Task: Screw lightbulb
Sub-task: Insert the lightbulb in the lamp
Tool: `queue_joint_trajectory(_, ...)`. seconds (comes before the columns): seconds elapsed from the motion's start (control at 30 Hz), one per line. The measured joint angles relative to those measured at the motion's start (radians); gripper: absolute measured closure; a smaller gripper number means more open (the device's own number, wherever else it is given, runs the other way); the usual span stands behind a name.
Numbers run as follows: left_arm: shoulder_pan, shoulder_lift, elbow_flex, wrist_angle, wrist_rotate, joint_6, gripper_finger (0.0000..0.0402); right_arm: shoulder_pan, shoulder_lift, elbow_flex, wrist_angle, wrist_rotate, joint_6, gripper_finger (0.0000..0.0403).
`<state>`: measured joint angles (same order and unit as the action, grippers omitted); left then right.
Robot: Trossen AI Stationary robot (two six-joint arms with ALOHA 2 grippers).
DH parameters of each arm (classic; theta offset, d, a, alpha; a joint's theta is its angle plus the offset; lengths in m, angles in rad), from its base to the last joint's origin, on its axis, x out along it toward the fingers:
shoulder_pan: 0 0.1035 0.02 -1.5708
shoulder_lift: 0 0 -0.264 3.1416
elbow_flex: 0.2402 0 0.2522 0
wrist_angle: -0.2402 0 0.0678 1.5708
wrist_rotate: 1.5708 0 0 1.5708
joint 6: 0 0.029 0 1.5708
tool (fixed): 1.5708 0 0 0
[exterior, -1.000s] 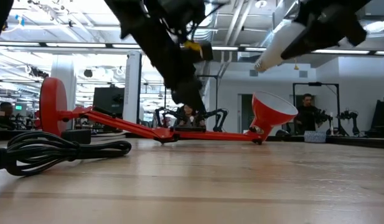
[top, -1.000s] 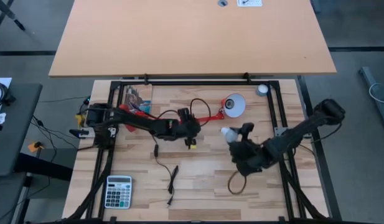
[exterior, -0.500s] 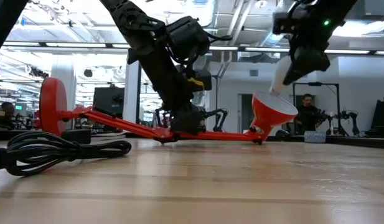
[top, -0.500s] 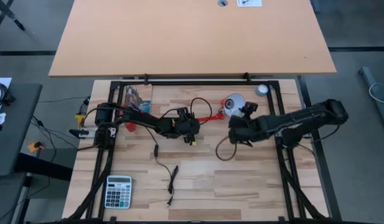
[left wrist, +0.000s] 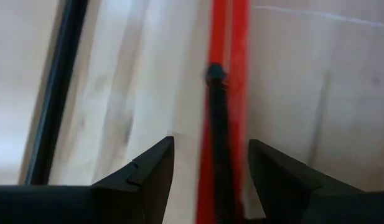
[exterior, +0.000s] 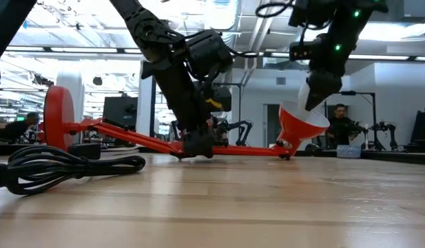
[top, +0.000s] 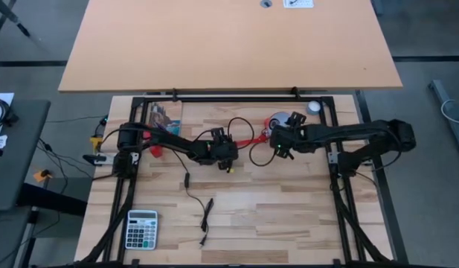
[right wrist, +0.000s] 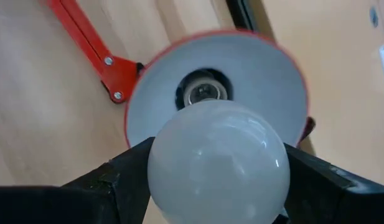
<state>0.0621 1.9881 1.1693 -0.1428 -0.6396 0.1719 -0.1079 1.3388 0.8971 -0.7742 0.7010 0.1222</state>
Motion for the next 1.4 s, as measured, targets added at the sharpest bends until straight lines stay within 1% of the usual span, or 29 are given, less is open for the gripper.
queue_joint_trajectory(0.13,0.009,0.008,0.0,0.003,0.009,0.002,0.0205,-0.032,0.0,-0.064,0.123,0.0,0.0,0.0105)
queue_joint_trajectory(0.27,0.022,0.009,0.001,0.005,0.048,0.012,0.0205,-0.061,0.0,-0.1,0.219,-0.002,0.001,0.0105)
queue_joint_trajectory(0.4,0.024,0.009,0.001,0.004,0.05,0.01,0.0205,-0.071,0.0,-0.117,0.271,0.0,0.0,0.0105)
queue_joint_trajectory(0.5,0.024,0.009,0.001,0.004,0.054,0.008,0.0205,-0.072,0.0,-0.118,0.271,0.001,-0.034,0.0105)
queue_joint_trajectory(0.63,0.025,0.009,0.001,0.004,0.058,0.006,0.0205,-0.085,0.0,-0.118,0.265,0.0,-0.12,0.0105)
queue_joint_trajectory(0.7,0.025,0.009,0.001,0.002,0.064,0.008,0.0205,-0.096,0.0,-0.118,0.249,-0.001,-0.128,0.0105)
queue_joint_trajectory(0.8,0.026,0.009,0.001,0.0,0.101,0.013,0.0205,-0.104,-0.003,-0.118,0.209,-0.004,-0.102,0.0105)
queue_joint_trajectory(0.9,0.021,0.004,0.001,-0.001,0.103,0.019,0.0205,-0.095,-0.009,-0.117,0.169,-0.006,-0.045,0.0105)
queue_joint_trajectory(1.17,-0.011,-0.055,-0.002,-0.003,0.155,0.076,0.0205,0.002,-0.076,-0.118,0.113,-0.012,0.046,0.0105)
queue_joint_trajectory(1.27,-0.022,-0.08,-0.001,0.039,0.176,0.082,0.0205,0.028,-0.117,-0.118,0.111,-0.012,0.058,0.0105)
queue_joint_trajectory(1.4,-0.03,-0.083,-0.001,0.124,0.176,0.082,0.0205,0.054,-0.175,-0.118,0.11,-0.013,0.066,0.0105)
